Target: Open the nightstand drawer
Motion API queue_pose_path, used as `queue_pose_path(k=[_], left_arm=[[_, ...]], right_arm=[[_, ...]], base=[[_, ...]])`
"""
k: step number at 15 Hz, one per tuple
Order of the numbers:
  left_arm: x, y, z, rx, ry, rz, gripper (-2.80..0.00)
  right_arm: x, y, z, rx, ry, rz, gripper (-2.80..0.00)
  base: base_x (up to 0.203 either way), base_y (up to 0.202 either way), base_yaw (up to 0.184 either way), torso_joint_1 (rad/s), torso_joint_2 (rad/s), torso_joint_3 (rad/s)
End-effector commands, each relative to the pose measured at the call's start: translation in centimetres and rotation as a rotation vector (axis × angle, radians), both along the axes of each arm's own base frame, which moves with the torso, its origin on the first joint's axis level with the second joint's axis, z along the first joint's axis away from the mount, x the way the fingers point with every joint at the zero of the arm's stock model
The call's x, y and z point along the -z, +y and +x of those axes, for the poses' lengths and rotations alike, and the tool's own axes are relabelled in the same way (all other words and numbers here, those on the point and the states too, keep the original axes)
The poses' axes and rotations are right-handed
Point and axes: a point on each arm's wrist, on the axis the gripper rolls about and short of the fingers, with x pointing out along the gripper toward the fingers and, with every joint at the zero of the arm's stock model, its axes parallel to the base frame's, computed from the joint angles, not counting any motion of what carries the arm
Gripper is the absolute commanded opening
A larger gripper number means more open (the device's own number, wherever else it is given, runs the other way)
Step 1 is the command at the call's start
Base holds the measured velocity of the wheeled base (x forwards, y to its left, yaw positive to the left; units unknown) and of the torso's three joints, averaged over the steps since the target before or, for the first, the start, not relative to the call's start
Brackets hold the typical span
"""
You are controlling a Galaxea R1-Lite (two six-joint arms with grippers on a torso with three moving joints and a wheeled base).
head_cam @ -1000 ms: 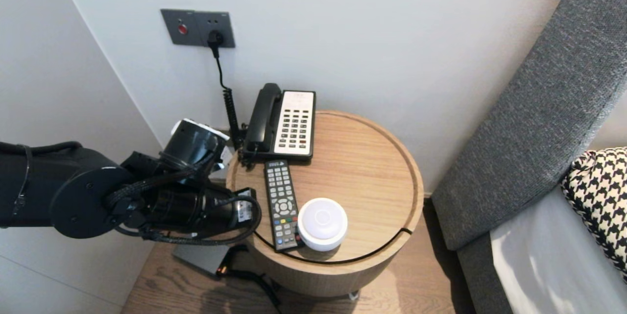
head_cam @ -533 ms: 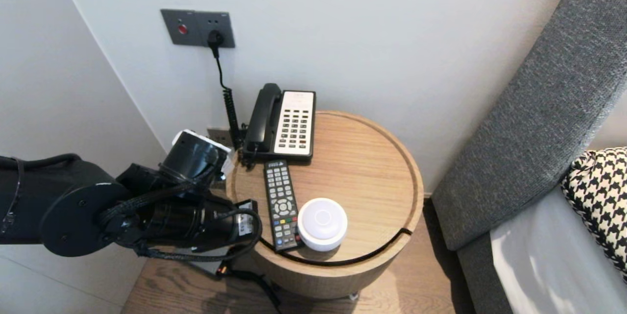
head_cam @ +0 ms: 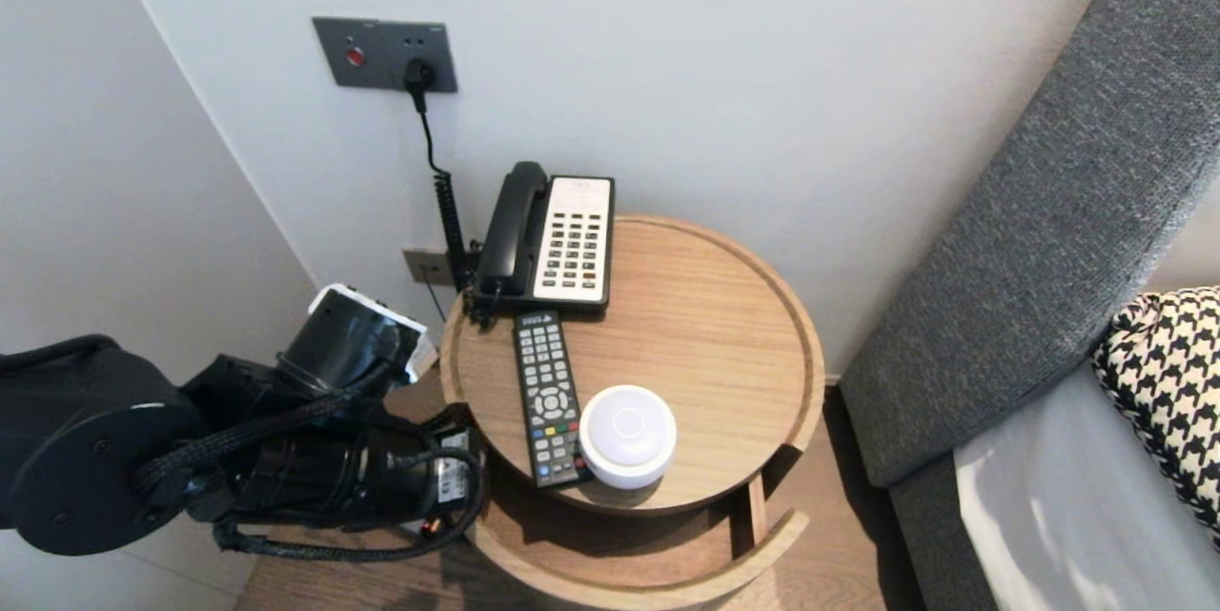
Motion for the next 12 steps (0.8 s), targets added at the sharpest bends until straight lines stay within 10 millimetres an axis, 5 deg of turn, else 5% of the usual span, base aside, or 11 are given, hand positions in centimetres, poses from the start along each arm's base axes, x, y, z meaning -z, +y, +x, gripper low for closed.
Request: queue_pose_path(k=[1,12], left_arm=[[-0.1,0.7,-1.3,0.011,0.005,-0.007,-2.8],[1.3,1.4,-4.8,0.087,0.03,0.009,-2.8]], right_arm=[[0.7,0.0,0.2,0.0,0.025,0.0,-2.8],[0.7,0.0,0.2,0.0,0.025,0.0,-2.8]], base=[[0.0,0.0,0.0,0.0,0.0,0.0],[0.0,0.0,0.0,0.0,0.0,0.0]])
